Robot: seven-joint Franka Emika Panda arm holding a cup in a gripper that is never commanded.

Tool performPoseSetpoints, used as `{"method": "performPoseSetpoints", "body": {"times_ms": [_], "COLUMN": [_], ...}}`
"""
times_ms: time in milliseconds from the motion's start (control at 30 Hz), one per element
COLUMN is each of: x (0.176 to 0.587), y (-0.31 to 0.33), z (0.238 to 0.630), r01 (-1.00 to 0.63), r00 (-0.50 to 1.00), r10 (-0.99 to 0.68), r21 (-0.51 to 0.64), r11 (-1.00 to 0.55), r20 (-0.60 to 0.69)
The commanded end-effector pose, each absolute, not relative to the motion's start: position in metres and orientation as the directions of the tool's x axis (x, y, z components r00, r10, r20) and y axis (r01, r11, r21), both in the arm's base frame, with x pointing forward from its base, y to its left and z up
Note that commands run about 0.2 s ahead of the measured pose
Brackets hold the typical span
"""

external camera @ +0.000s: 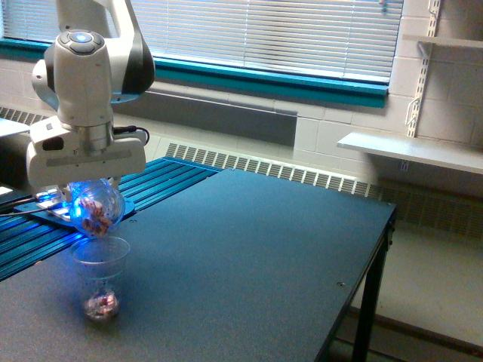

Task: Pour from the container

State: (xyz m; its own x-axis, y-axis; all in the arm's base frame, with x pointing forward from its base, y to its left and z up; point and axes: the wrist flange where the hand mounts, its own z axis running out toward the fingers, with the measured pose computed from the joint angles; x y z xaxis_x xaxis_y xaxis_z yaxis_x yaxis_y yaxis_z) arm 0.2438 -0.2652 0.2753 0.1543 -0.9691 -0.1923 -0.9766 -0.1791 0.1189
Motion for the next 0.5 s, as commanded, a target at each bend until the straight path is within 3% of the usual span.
{"method": "performPoseSetpoints", "body": {"times_ms": [33, 500], "x": [0.2488, 0.2512], "y": [-0.2600, -0.2567], "z": [0.2760, 0.2746], "r01": [-0.977, -0.976], "r00": [0.143, 0.144], "r10": [-0.968, -0.969], "r21": [0.128, 0.133], "r11": [-0.171, -0.173], "r20": [-0.206, -0.200]}}
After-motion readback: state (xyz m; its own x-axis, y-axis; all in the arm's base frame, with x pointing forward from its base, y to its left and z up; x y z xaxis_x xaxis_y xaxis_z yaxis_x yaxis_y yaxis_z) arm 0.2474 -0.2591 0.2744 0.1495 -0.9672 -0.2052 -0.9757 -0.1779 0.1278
